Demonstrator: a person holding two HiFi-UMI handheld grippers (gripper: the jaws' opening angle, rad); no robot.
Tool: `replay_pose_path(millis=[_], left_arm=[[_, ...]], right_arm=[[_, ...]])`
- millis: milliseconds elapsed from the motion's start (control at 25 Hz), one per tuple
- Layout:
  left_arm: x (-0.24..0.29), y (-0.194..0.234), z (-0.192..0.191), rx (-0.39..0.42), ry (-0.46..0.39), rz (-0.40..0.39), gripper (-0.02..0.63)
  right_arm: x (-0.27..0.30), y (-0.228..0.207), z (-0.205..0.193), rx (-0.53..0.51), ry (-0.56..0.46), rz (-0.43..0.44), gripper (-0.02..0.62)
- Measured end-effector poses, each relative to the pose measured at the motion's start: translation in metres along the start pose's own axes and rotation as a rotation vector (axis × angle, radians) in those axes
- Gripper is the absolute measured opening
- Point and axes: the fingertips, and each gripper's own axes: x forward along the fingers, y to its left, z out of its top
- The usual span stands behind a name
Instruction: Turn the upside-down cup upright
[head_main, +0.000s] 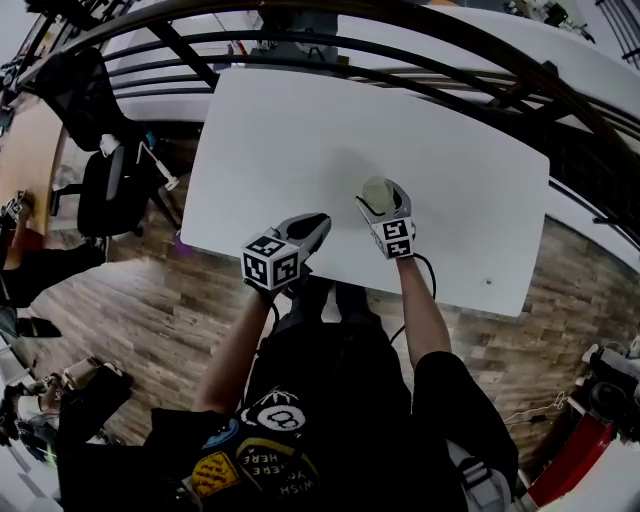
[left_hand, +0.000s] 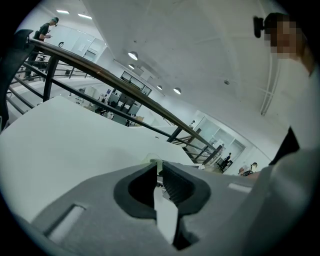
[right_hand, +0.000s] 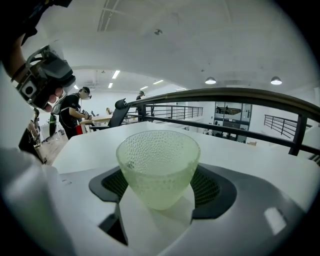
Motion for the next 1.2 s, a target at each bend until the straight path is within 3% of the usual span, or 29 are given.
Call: replay_pose_path(millis=[320,560,720,800,920,1200], left_arm=[[0.000,0.004,-0.002,0.008,-0.008,-0.005,0.040],[-0.001,0.001,-0.010,0.019,0.020,-0.046,0.040],[0.000,-0.006,-0.014,0.054,0.007,-0.070,0.040],[0.002,-0.013,-0.015,0.105,-0.005,-0.054,0.040],[0.001,-0.023,-0.018,0.196,-0.019,-0.008,0.012],[-0.029,-0.075,-0.046,0.247,-0.080,0.010,0.005]], right_arm=[[-0.010,-0.012,-0.004,0.010,-0.018,-0.061,0.379],[-0.063,-0.024,-0.040,0.134,0.045,-0.159,0.379],[-0.116,-0.014,-0.015,0.186,-0.057,-0.271,0.222],[-0.139,-0.007,0.005,0.201,-0.118,-0.322,0.110],[-0.166,0.009,0.033,0.235,-0.190,-0.352,0.012],[-0.218,0.080,0.049,0.327,-0.248,-0.267,-0.002]])
